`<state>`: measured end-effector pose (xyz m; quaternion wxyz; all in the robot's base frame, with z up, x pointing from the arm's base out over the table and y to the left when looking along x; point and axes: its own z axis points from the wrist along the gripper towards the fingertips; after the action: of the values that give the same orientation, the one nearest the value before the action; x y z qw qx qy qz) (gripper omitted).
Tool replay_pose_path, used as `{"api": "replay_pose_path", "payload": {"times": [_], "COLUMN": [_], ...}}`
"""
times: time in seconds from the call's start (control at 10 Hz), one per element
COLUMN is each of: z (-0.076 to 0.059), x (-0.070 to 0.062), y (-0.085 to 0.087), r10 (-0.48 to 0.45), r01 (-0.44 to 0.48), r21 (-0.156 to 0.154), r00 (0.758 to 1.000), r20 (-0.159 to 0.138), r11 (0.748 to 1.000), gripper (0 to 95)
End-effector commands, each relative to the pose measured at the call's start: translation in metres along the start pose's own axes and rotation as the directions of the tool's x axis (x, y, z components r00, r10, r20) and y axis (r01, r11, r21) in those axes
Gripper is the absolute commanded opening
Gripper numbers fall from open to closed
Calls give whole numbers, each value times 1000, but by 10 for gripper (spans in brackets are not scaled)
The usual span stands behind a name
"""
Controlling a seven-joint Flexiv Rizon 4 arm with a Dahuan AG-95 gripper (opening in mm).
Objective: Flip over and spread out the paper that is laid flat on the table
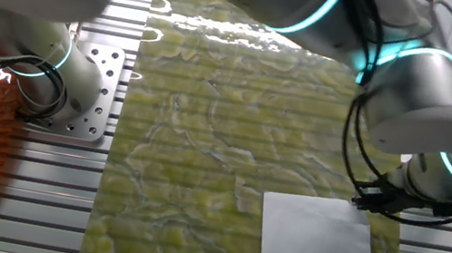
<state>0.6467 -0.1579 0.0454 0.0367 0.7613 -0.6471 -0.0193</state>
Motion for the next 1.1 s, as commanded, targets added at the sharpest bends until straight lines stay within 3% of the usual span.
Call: {"api": "replay_pose_path", "payload": {"times": [0.1, 0.2, 0.4, 0.7, 1.1], "z": [-1, 0, 1, 12, 12], "x": [0, 0, 0, 1, 1], "y": [3, 3, 3, 4, 4], "r10": [-45, -65, -82, -68, -65], "r01": [49, 69, 88, 74, 72], "r21": [97, 94, 95, 108, 115], "r00": [998, 997, 994, 996, 996], "r20": [-44, -41, -71, -64, -64], "r11": [994, 993, 992, 991, 991], "gripper": [190, 190, 190, 190, 190]}}
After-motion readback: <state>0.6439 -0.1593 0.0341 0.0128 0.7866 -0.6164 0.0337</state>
